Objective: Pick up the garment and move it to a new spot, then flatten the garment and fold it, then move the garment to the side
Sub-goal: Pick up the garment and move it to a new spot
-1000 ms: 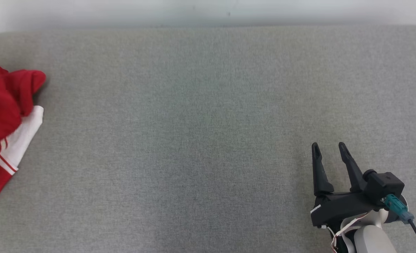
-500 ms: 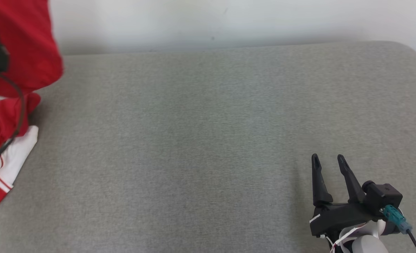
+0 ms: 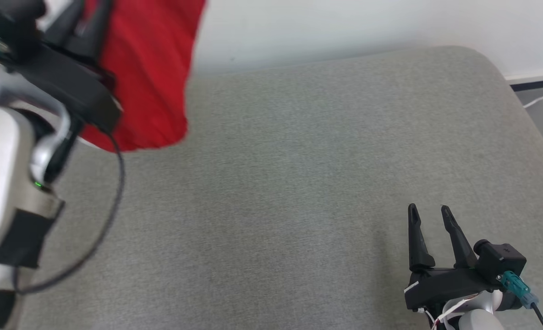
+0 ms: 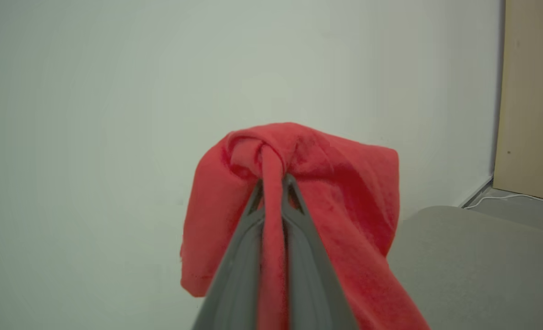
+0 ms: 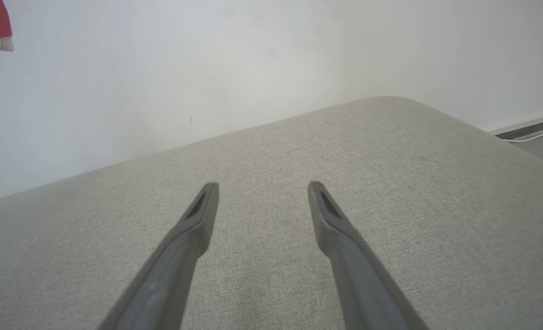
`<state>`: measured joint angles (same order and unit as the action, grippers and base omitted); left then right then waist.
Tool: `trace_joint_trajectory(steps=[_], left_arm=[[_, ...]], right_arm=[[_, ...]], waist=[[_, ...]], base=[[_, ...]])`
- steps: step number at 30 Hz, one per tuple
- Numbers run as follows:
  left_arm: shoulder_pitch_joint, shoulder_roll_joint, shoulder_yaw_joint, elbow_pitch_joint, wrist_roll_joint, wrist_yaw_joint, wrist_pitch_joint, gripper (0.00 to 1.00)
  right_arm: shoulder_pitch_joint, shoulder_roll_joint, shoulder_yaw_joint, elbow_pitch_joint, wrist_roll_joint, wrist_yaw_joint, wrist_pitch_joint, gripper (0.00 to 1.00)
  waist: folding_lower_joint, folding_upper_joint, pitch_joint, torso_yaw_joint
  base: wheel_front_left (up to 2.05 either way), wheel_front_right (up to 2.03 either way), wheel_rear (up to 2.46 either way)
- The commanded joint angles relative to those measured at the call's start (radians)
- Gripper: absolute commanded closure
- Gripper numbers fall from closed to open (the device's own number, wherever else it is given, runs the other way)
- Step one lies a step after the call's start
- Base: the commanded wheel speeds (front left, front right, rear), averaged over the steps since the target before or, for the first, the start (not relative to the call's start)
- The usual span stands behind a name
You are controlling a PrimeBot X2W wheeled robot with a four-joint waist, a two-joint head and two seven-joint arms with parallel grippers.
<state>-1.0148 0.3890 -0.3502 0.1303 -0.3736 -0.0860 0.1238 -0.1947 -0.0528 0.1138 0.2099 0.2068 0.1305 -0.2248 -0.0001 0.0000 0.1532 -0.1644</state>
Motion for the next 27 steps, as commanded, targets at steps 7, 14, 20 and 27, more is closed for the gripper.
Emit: trace_joint_trajectory(steps=[7,14,20,27], left_arm=[[0.101,-0.056,-0.101,-0.092,-0.010,-0.008,0.040,1.00],[0.179,-0.124,-0.213,-0.029,-0.012,-0.016,0.024,1.00],[0.209,-0.152,-0.291,0.095,0.000,-0.028,-0.027,1.00],[0.204,-0.208,-0.356,0.286,0.011,-0.034,-0.106,1.00]], right_arm=[[-0.006,0.003,-0.008,0.007,0.004,0.000,-0.013,0.00],[-0.015,0.003,-0.001,0.017,0.016,0.000,-0.021,0.00],[-0.021,0.003,-0.003,0.024,0.022,0.000,-0.025,0.00],[-0.034,0.003,-0.006,0.030,0.015,0.000,-0.030,0.00]], waist=[[0.0001,0.0000,0.026,-0.042],[0.0001,0.0000,0.048,-0.052],[0.0001,0.0000,0.067,-0.054],[0.0001,0.0000,0.083,-0.049]], base=[[0.00,0.00,0.00],[0.00,0.00,0.00],[0.00,0.00,0.00],[0.00,0.00,0.00]])
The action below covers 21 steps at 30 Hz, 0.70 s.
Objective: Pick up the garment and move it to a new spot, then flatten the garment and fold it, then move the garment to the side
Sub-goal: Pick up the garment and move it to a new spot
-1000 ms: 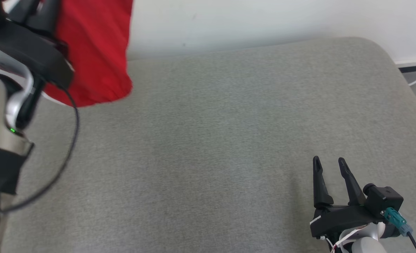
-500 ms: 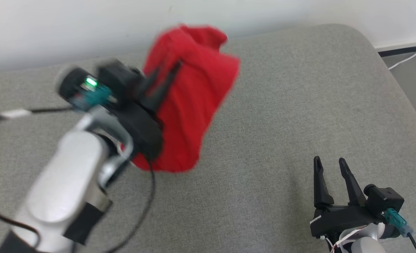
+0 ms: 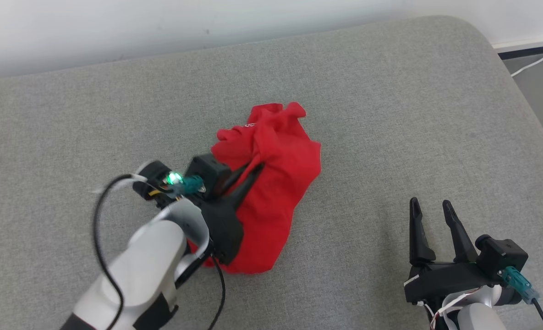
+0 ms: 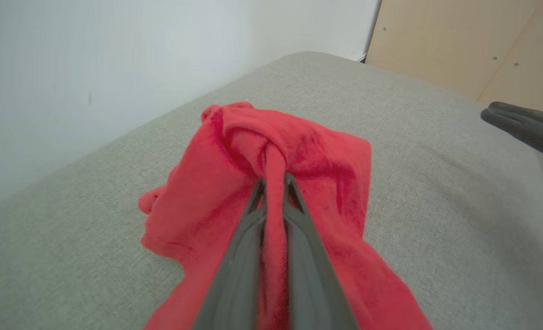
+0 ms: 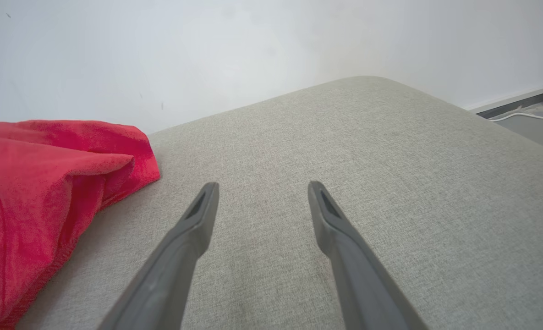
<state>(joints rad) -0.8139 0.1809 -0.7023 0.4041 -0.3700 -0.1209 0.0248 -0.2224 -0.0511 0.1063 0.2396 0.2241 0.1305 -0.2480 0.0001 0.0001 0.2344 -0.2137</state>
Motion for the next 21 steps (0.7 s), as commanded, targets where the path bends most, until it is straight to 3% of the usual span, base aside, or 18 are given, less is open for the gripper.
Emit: trace_joint_trajectory(steps=[1,6,7,8,16,21], left_arm=[[0.002,-0.010,-0.013,0.040,0.007,0.000,-0.020,1.00],[-0.005,-0.048,-0.052,0.170,-0.001,-0.006,-0.078,1.00],[-0.008,-0.053,-0.059,0.191,0.000,-0.006,-0.093,0.67],[-0.011,-0.060,-0.065,0.211,-0.005,-0.007,-0.106,0.00],[-0.017,-0.097,-0.074,0.283,-0.030,0.001,-0.209,0.00],[0.027,-0.111,-0.063,0.262,-0.050,0.043,-0.252,0.00]], right_arm=[[-0.008,0.001,0.003,0.002,-0.003,0.000,-0.007,0.00],[-0.010,0.001,0.001,0.004,-0.012,0.000,-0.006,0.00],[-0.009,0.001,0.000,0.004,-0.013,0.000,-0.004,0.00],[-0.008,0.001,-0.001,0.002,-0.014,0.000,-0.002,0.00],[0.019,0.001,-0.036,-0.004,-0.029,0.000,0.006,0.00],[0.052,0.001,-0.070,-0.021,-0.036,0.000,0.011,0.00]], waist=[[-0.0001,-0.0001,0.002,0.001],[-0.0001,-0.0001,0.001,0.003],[-0.0001,-0.0001,0.000,0.003],[-0.0001,-0.0001,-0.001,0.004],[-0.0001,-0.0001,-0.028,0.027],[-0.0001,-0.0001,-0.052,0.057]], base=[[0.00,0.00,0.00],[0.00,0.00,0.00],[0.00,0.00,0.00],[0.00,0.00,0.00],[0.00,0.00,0.00],[0.00,0.00,0.00]])
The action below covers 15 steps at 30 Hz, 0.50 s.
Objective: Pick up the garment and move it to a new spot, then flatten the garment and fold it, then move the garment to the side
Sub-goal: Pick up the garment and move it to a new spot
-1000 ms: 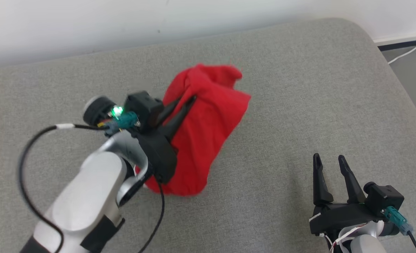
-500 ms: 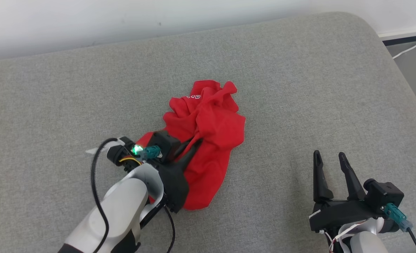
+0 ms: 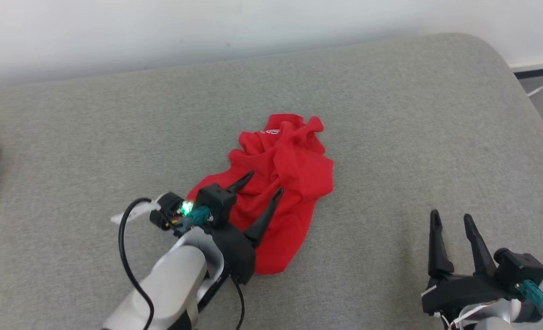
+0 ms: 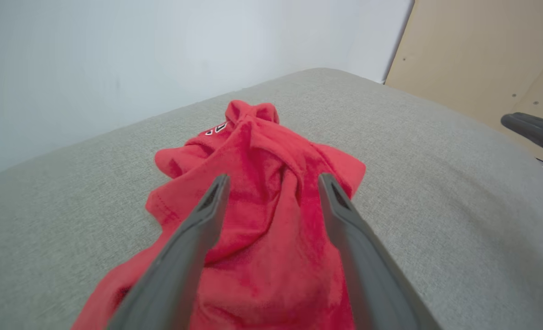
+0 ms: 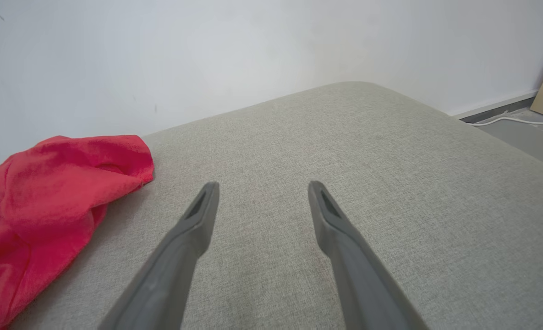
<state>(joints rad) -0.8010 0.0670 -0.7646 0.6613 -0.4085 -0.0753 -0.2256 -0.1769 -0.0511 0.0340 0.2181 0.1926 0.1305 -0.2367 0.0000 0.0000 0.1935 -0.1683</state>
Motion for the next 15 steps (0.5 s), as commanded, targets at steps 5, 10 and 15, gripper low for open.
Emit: trace_joint_trajectory(steps=[5,10,15], left_arm=[[0.075,0.003,0.012,-0.035,-0.019,0.041,-0.023,0.00],[0.148,0.028,0.016,-0.071,-0.034,0.062,-0.024,0.00],[0.213,0.057,0.035,-0.110,-0.062,0.086,-0.027,0.00]], right_arm=[[0.034,0.001,-0.015,-0.013,-0.009,0.000,0.013,0.00],[0.054,0.001,-0.015,-0.025,-0.012,0.000,0.025,0.00],[0.067,0.001,-0.017,-0.036,-0.015,0.000,0.038,0.00]], waist=[[0.0000,0.0000,-0.031,0.039],[0.0000,0.0000,-0.050,0.060],[0.0000,0.0000,-0.061,0.076]], base=[[0.00,0.00,0.00],[0.00,0.00,0.00],[0.00,0.00,0.00]])
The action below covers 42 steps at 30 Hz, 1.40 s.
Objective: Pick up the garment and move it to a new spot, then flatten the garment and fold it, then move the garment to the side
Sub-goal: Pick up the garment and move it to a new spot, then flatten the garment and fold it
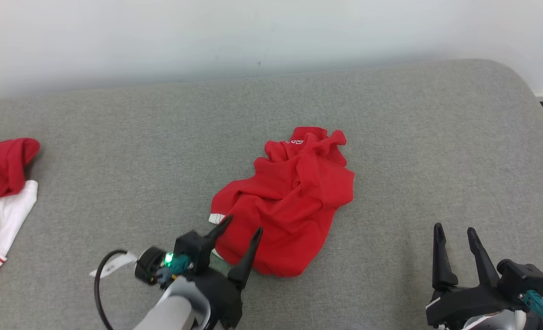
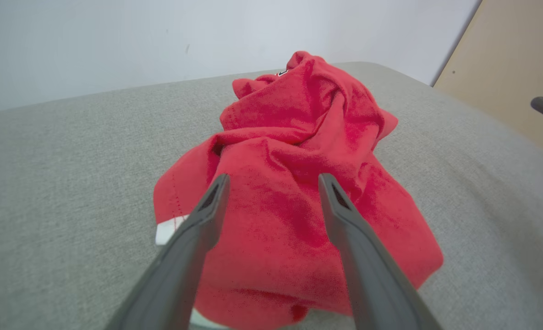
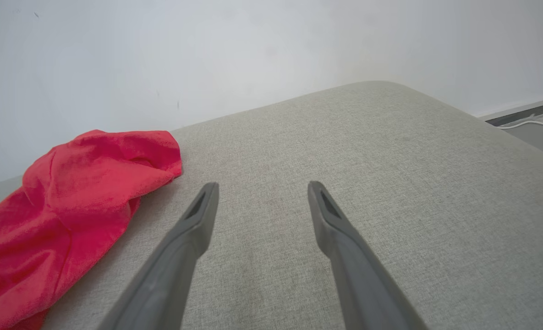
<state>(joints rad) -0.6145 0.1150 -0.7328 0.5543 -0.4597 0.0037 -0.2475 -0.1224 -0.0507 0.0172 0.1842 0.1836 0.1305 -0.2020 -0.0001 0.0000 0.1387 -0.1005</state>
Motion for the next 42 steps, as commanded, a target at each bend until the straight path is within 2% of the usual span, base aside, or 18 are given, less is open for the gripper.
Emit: trace_joint_trajectory(steps=[1,8,14,32,33,34,36,42], left_arm=[[0.040,0.015,0.005,-0.010,-0.015,0.011,-0.006,0.00],[0.123,0.053,0.028,-0.044,-0.046,0.040,-0.005,0.00],[0.149,0.075,0.040,-0.048,-0.070,0.045,0.006,0.00],[0.105,0.035,0.003,0.030,-0.090,0.007,0.031,0.00],[0.099,0.031,0.001,0.037,-0.091,0.003,0.031,0.17],[0.094,0.028,0.000,0.042,-0.089,0.000,0.028,0.54],[0.087,0.019,0.000,0.045,-0.090,-0.001,0.019,1.00],[0.087,0.021,0.008,0.034,-0.082,0.006,0.001,1.00]], right_arm=[[0.014,0.000,0.000,-0.005,-0.007,0.000,0.006,0.00],[0.027,0.000,0.005,-0.017,-0.010,0.000,0.015,0.00],[0.022,-0.001,0.016,-0.026,-0.009,0.000,0.021,0.00],[0.002,-0.006,0.029,-0.020,-0.004,0.000,0.022,0.00],[0.001,-0.007,0.030,-0.019,-0.004,0.000,0.021,0.00],[0.000,-0.008,0.031,-0.019,-0.005,0.000,0.021,0.00],[0.000,-0.010,0.030,-0.018,-0.006,0.000,0.019,0.00],[0.012,-0.012,0.018,-0.015,-0.008,0.000,0.019,0.00]], waist=[[0.0001,0.0000,-0.008,0.010],[0.0001,0.0000,-0.015,0.022],[0.0001,0.0000,0.001,0.022],[0.0001,0.0000,0.015,-0.018],[0.0001,0.0000,0.015,-0.019],[0.0001,0.0000,0.014,-0.021],[0.0001,0.0000,0.014,-0.021],[0.0001,0.0000,-0.004,-0.001]], base=[[0.00,0.00,0.00],[0.00,0.00,0.00],[0.00,0.00,0.00],[0.00,0.00,0.00],[0.00,0.00,0.00],[0.00,0.00,0.00],[0.00,0.00,0.00],[0.00,0.00,0.00]])
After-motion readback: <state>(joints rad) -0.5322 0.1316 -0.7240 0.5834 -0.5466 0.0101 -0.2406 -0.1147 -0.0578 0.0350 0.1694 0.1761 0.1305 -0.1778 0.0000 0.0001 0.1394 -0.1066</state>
